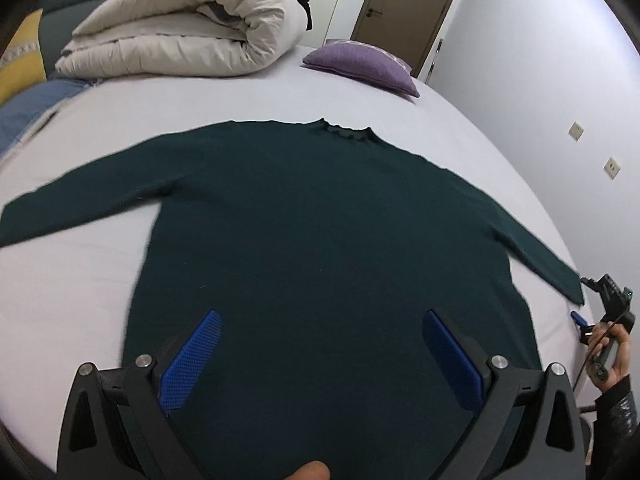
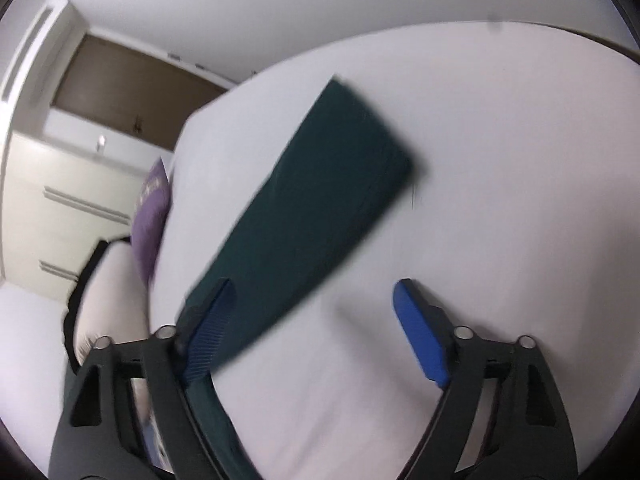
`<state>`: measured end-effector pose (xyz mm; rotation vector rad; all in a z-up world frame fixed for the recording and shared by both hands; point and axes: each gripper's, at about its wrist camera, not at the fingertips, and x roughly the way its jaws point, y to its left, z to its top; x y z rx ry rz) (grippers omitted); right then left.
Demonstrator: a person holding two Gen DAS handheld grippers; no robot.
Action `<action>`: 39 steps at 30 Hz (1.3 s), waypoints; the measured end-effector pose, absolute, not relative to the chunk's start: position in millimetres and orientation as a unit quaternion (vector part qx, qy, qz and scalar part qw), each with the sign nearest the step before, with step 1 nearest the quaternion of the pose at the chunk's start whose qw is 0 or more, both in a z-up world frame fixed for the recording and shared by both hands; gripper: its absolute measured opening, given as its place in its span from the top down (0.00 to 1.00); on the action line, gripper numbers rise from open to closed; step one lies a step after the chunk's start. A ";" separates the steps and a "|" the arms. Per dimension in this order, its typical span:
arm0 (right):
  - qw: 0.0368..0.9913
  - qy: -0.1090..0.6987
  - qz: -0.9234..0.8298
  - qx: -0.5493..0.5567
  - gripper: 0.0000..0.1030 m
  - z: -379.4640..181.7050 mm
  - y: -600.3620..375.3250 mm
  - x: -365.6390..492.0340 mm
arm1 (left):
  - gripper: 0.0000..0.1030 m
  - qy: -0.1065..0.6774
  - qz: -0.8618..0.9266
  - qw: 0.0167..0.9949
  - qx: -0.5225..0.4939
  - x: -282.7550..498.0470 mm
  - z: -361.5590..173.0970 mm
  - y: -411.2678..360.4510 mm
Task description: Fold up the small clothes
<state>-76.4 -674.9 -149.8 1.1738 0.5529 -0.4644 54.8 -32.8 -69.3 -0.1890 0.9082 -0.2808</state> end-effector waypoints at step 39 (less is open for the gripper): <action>0.863 0.452 0.116 0.195 0.37 -155.5 -199.4 181.1 | 0.08 0.418 -0.185 0.853 -0.252 141.3 -109.7 68.2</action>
